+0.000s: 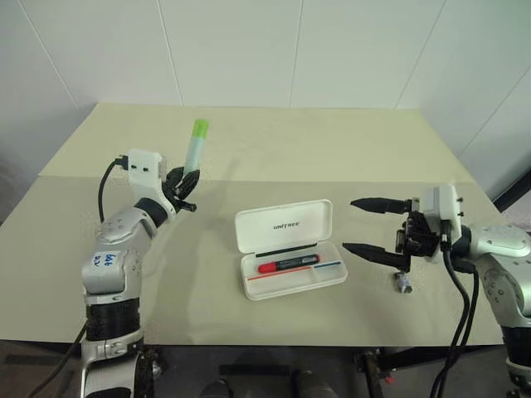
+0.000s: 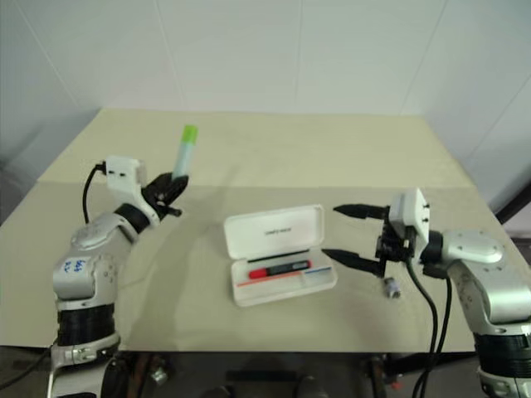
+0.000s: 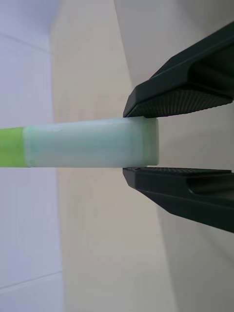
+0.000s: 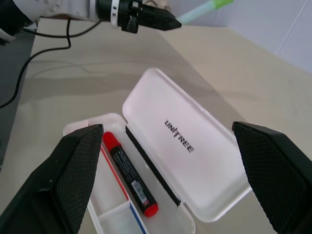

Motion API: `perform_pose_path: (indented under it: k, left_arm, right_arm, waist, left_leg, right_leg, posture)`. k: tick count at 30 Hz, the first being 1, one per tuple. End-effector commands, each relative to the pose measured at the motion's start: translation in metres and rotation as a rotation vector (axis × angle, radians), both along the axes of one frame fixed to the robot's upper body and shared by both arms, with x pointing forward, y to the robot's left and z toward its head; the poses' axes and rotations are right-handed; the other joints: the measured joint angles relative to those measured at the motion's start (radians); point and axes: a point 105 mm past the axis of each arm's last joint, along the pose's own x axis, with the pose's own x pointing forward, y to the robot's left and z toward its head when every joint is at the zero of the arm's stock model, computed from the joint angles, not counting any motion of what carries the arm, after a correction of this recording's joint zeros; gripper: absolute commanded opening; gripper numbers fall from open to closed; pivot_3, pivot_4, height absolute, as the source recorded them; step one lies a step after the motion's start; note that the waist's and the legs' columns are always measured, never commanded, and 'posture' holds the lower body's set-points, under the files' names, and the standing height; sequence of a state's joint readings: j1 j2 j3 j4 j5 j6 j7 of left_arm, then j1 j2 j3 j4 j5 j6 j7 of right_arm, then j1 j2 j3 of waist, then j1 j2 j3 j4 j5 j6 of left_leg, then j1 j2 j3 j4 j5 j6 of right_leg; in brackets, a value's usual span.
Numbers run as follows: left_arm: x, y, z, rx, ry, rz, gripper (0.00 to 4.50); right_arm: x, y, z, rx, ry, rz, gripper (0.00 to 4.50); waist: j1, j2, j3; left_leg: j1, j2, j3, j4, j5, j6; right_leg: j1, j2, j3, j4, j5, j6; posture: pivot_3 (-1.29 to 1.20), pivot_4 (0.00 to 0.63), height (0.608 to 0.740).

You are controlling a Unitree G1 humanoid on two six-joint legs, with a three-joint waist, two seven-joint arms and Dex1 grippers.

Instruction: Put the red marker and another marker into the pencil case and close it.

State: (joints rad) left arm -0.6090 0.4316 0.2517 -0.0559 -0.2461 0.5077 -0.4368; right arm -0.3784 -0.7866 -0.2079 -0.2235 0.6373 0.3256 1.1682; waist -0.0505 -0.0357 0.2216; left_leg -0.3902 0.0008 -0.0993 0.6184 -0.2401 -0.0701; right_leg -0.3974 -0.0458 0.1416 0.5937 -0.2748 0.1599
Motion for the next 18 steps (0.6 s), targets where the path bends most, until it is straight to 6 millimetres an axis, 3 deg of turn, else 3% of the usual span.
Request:
perform_pose_path:
  k: [1,6,10,18]
  left_arm:
    - [-0.005,-0.006,0.028,0.19,-0.156,-0.118,1.09]
    - [-0.007,-0.018,0.041,0.232,-0.193,-0.307,1.09]
    - [-0.028,-0.048,0.028,0.3,-0.082,-0.589,1.09]
    - [-0.061,-0.089,0.015,0.398,0.01,-0.827,1.09]
  right_arm:
    - [-0.014,0.002,0.025,0.054,-0.04,0.013,4.5]
    - [-0.022,0.008,0.037,0.079,-0.029,0.022,4.5]
    - [-0.022,0.003,0.034,0.068,-0.019,-0.007,4.5]
    - [-0.016,-0.021,0.021,0.029,-0.007,-0.111,4.5]
  waist:
    - [0.0,0.0,0.0]
    - [0.007,0.0,0.0]
    - [0.015,0.0,0.0]
    - [0.02,0.0,0.0]
  left_leg:
    - [0.0,0.0,0.0,-0.001,0.0,0.0]
    - [0.0,0.0,0.0,-0.001,0.0,0.0]
    - [0.0,0.0,0.0,-0.003,0.0,0.001]
    - [-0.001,0.001,0.0,-0.004,0.0,0.001]
  right_leg:
    - [0.0,0.0,0.0,0.0,0.0,0.0]
    - [0.0,-0.001,0.0,0.0,0.0,-0.001]
    - [-0.001,-0.001,0.0,0.0,-0.001,-0.001]
    - [-0.003,0.0,0.0,0.002,-0.002,-0.002]
  posture:
    - [0.0,0.15,0.74]
    - [0.0,0.15,0.74]
    - [0.0,0.15,0.74]
    - [0.0,0.15,0.74]
